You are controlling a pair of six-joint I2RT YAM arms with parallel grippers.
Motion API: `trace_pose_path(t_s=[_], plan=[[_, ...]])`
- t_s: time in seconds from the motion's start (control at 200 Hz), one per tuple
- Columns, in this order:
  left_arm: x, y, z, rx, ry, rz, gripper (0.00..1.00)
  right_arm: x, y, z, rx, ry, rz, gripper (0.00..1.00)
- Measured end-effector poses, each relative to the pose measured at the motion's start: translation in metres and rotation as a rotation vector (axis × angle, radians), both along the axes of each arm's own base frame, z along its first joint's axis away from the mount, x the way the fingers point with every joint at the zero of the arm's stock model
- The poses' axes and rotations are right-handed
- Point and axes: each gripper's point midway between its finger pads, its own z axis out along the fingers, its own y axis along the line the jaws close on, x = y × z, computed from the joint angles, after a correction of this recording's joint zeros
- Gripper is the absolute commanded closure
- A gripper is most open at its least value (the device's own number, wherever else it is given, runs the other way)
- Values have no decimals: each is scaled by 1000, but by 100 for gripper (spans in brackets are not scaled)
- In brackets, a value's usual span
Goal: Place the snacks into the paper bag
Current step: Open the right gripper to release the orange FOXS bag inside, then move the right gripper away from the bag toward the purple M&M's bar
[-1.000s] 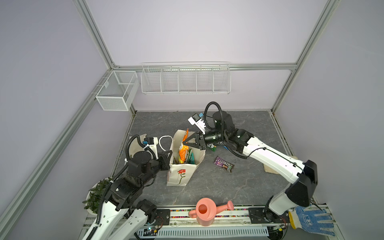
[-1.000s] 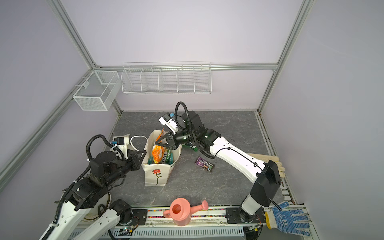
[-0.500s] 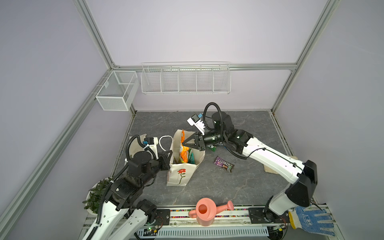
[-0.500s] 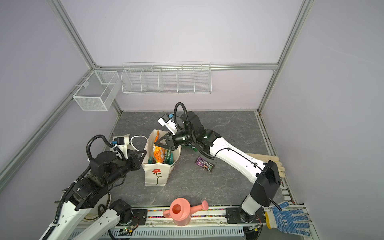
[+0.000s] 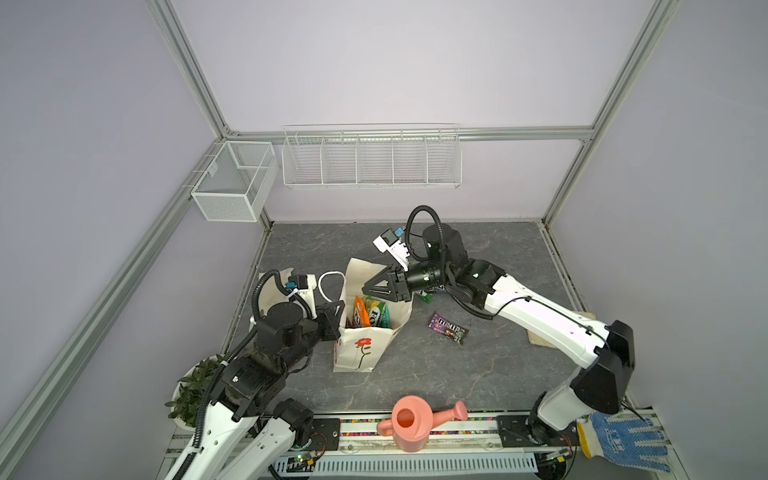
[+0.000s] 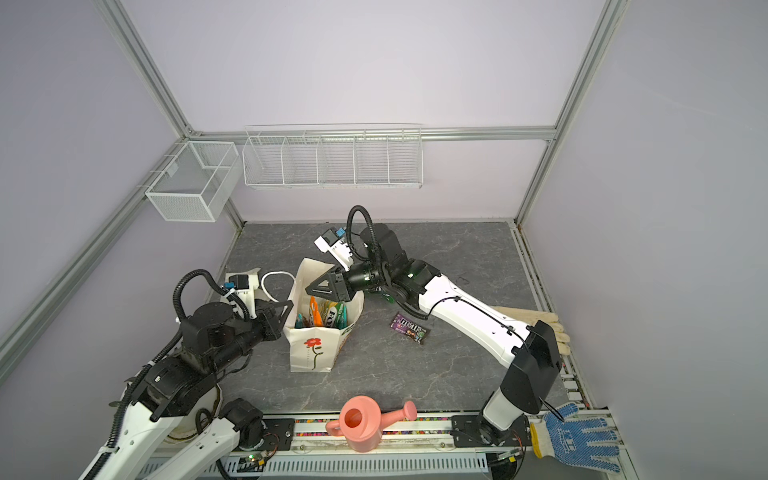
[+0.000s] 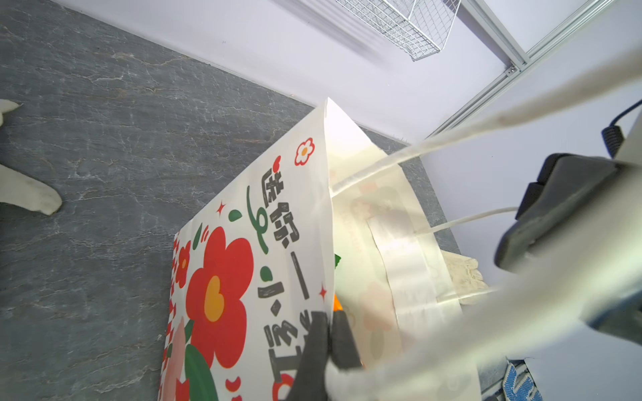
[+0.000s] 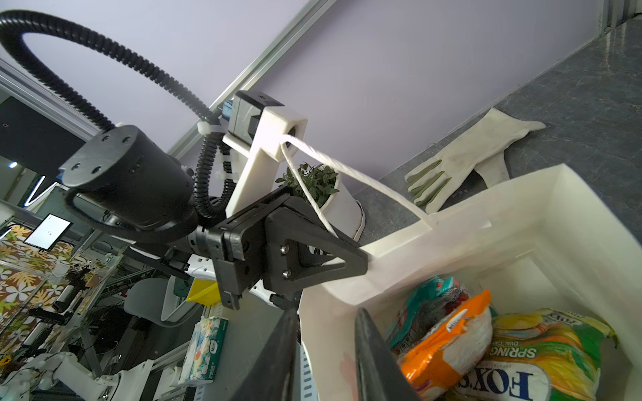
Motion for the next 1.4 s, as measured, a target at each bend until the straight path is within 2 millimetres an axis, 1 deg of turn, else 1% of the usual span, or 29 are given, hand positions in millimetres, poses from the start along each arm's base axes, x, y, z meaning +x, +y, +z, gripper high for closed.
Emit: trace_pose_path(t_s=[0.07, 0.205, 0.345, 0.41, 0.635, 0.77, 0.84, 1.05, 1.255, 1.404], plan=[[0, 0, 1, -2, -2, -1, 100, 0, 0, 0, 0, 0, 0, 66], [0, 0, 0, -2, -2, 0, 100, -1, -1, 2, 2, -3, -1, 61], [0, 0, 0, -2, -2, 0, 100, -1, -5, 8, 7, -22, -17, 56], [1, 0, 0, -2, -3, 0, 100, -2, -8, 11, 3, -31, -28, 52], [1, 0, 0, -3, -4, 1, 100, -3, -22, 18, -19, -75, -80, 35], [1, 0, 0, -3, -4, 1, 100, -5, -32, 21, -29, -98, -107, 29], [1, 0, 0, -3, -4, 1, 100, -6, -37, 21, -36, -108, -123, 23], [1, 0, 0, -2, -4, 2, 100, -11, -53, 25, -44, -139, -163, 17], [2, -1, -1, 1, -1, 2, 100, -12, -73, 31, -63, -187, -235, 16], [4, -2, -2, 6, 1, 3, 100, -7, -89, 28, -115, -224, -305, 16]])
